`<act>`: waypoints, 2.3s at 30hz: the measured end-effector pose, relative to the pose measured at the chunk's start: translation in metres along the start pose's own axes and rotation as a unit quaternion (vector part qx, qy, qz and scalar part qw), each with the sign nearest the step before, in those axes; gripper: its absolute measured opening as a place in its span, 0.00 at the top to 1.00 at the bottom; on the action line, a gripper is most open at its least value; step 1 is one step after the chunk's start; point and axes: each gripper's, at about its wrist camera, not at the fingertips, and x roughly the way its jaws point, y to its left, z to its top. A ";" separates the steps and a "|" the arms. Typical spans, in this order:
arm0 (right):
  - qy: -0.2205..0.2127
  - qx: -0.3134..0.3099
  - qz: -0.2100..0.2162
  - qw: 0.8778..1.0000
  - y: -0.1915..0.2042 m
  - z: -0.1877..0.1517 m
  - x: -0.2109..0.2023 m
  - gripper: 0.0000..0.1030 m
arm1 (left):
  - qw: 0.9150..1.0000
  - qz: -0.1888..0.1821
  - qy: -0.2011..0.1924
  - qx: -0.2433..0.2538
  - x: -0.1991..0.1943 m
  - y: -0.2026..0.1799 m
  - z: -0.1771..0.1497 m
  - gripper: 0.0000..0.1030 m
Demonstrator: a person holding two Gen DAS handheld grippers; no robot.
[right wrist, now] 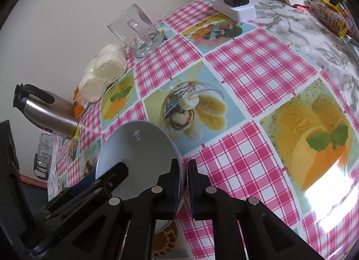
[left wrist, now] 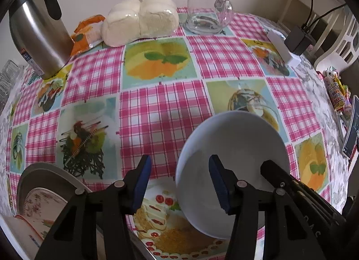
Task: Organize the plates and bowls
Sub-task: 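Lift and carry the small white bowl with both tools to the basin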
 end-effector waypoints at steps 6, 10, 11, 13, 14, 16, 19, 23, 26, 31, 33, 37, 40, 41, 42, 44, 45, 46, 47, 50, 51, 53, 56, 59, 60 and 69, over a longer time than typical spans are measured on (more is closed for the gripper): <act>0.002 -0.002 -0.004 1.000 0.001 0.000 0.001 0.92 | 1.000 0.007 0.010 0.007 0.007 -0.001 -0.002 0.53; 0.005 0.000 -0.006 1.000 0.001 0.000 0.003 0.92 | 1.000 0.004 0.008 0.011 0.006 -0.001 -0.002 0.59; 0.005 0.000 -0.006 1.000 0.001 0.000 0.003 0.92 | 1.000 0.001 0.006 0.013 0.006 -0.002 -0.003 0.60; 0.007 0.001 -0.006 1.000 0.001 0.000 0.004 0.92 | 1.000 -0.007 0.007 0.013 0.006 -0.003 -0.003 0.67; 0.007 0.001 -0.005 1.000 0.001 -0.001 0.005 0.92 | 1.000 -0.010 0.006 0.014 0.006 -0.004 -0.003 0.67; 0.008 0.003 -0.003 1.000 0.001 -0.001 0.005 0.92 | 1.000 -0.014 0.004 0.017 0.006 -0.004 -0.003 0.70; 0.009 0.006 0.002 1.000 -0.001 -0.001 0.006 0.92 | 1.000 -0.019 0.002 0.018 0.006 -0.005 -0.003 0.71; 0.011 0.008 0.004 1.000 -0.001 -0.002 0.008 0.90 | 1.000 -0.027 0.001 0.014 0.008 -0.002 -0.003 0.71; 0.012 0.008 0.003 1.000 -0.001 -0.003 0.008 0.90 | 0.999 -0.033 -0.001 0.011 0.006 -0.002 -0.003 0.76; 0.009 0.000 -0.006 1.000 0.002 -0.002 0.007 0.91 | 0.999 -0.032 -0.002 0.012 0.004 -0.003 -0.002 0.81; 0.010 0.003 -0.007 1.000 0.002 -0.002 0.007 0.91 | 0.999 -0.031 -0.003 0.012 0.003 -0.003 -0.003 0.81; 0.013 0.006 -0.008 1.000 0.001 -0.002 0.004 0.91 | 0.999 -0.033 -0.008 0.012 -0.003 -0.002 -0.003 0.81; 0.005 0.003 -0.007 1.000 0.004 -0.002 -0.006 0.91 | 0.999 -0.036 -0.018 0.012 -0.013 -0.001 -0.002 0.81; 0.002 0.000 -0.008 1.000 0.007 -0.002 -0.010 0.91 | 0.999 -0.037 -0.021 0.011 -0.017 -0.001 -0.001 0.81; -0.003 -0.003 -0.008 1.000 0.009 -0.002 -0.014 0.91 | 0.999 -0.038 -0.025 0.010 -0.020 0.001 -0.001 0.81; -0.016 -0.008 -0.008 1.000 0.016 -0.001 -0.024 0.91 | 0.999 -0.041 -0.034 0.007 -0.029 0.002 0.001 0.81; -0.020 -0.010 -0.007 1.000 0.019 -0.001 -0.028 0.91 | 0.998 -0.041 -0.038 0.007 -0.033 0.003 0.001 0.81; -0.025 -0.013 -0.007 1.000 0.022 -0.001 -0.033 0.91 | 0.998 -0.041 -0.043 0.007 -0.038 0.004 0.002 0.81; -0.031 -0.015 -0.005 0.999 0.025 -0.001 -0.038 0.91 | 0.998 -0.041 -0.050 0.007 -0.045 0.004 0.002 0.81; -0.043 -0.019 0.004 0.999 0.032 0.000 -0.051 0.91 | 0.997 -0.043 -0.068 0.007 -0.062 0.008 0.004 0.81; -0.047 -0.020 0.007 0.999 0.034 -0.001 -0.055 0.91 | 0.996 -0.043 -0.072 0.007 -0.066 0.009 0.004 0.81; -0.056 -0.024 0.011 0.998 0.040 -0.001 -0.064 0.91 | 0.996 -0.044 -0.082 0.007 -0.076 0.012 0.004 0.81; -0.067 -0.028 0.015 0.997 0.050 -0.001 -0.074 0.91 | 0.995 -0.046 -0.093 0.006 -0.088 0.016 0.003 0.81; -0.074 -0.034 0.015 0.997 0.060 -0.002 -0.082 0.91 | 0.994 -0.048 -0.103 0.000 -0.099 0.023 0.002 0.81; -0.076 -0.038 0.015 0.996 0.064 -0.003 -0.084 0.91 | 0.993 -0.047 -0.105 -0.003 -0.101 0.026 0.002 0.81; -0.080 -0.062 0.040 0.994 0.097 -0.012 -0.094 0.90 | 0.991 -0.037 -0.129 -0.025 -0.129 0.058 -0.003 0.81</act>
